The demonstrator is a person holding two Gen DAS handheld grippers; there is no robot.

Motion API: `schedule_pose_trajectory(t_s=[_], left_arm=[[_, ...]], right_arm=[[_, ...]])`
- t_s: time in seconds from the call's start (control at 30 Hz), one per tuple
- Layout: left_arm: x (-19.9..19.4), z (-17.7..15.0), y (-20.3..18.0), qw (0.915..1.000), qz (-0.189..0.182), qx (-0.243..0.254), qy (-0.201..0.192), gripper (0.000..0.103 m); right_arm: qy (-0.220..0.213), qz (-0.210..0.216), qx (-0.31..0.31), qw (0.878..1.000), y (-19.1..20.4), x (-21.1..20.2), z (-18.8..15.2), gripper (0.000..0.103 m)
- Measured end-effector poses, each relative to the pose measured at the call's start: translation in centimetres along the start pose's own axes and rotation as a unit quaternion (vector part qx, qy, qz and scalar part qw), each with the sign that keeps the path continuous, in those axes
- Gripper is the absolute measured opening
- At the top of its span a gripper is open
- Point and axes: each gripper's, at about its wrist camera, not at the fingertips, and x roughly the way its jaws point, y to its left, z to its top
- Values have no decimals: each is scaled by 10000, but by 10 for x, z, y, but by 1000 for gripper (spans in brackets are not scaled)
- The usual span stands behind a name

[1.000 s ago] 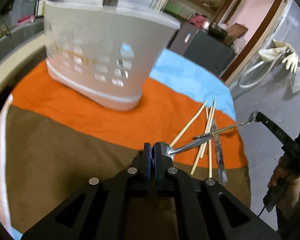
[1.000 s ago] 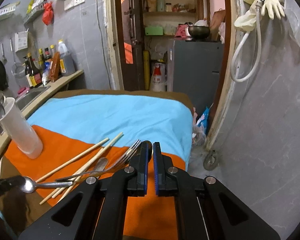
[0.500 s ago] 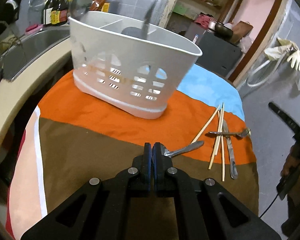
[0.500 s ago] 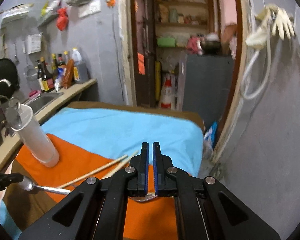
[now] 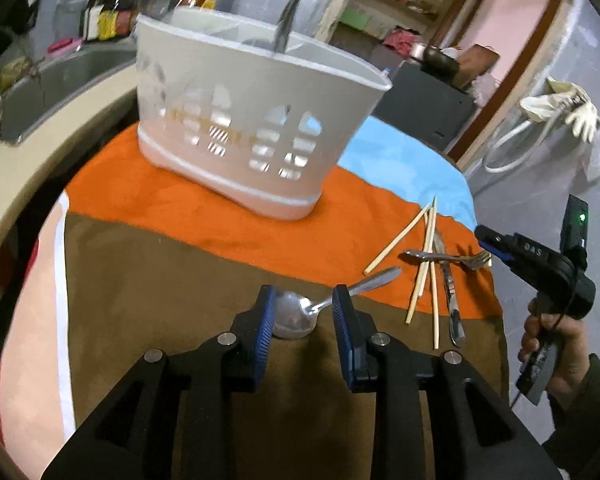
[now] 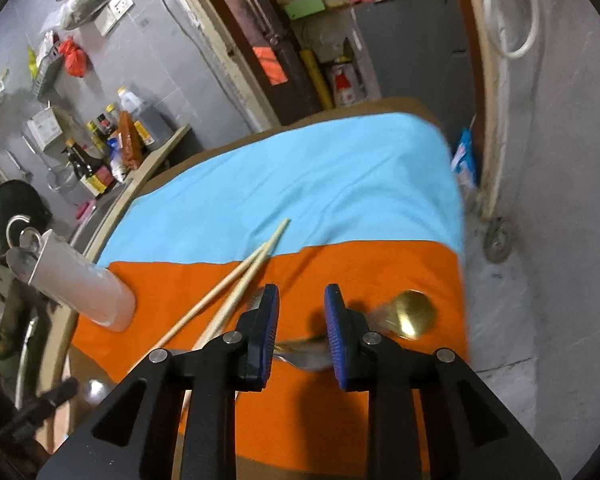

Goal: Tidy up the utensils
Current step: 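Grasp a wooden chopstick with the right tool while the left tool holds its spoon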

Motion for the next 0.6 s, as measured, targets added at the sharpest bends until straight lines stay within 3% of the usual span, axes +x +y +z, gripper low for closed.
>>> schedule_pose_trajectory(t_s=[0.2,0.37,0.47,0.53,0.57,0.6], left_arm=[[-3,-12,19,9979,138,-625,89,25],[1,-18,28,9930,-75,-1153,239,25],[2,-16,25,9931,-172,-1145,175,24],[5,-14,21,9939,-148,-1082,145,19],[5,-13,20,9942,-127,-1061,131,7],[7,-11,20,9943,-121,-1051,119,3]], right_arm=[[336,288,336,9985,5,39,20,22],[483,305,623,9964,6,63,34,22],[534,258,680,9959,8,72,41,22],[550,229,671,9960,10,75,43,19],[573,187,652,9961,10,77,44,8],[610,125,628,9961,10,78,44,9]])
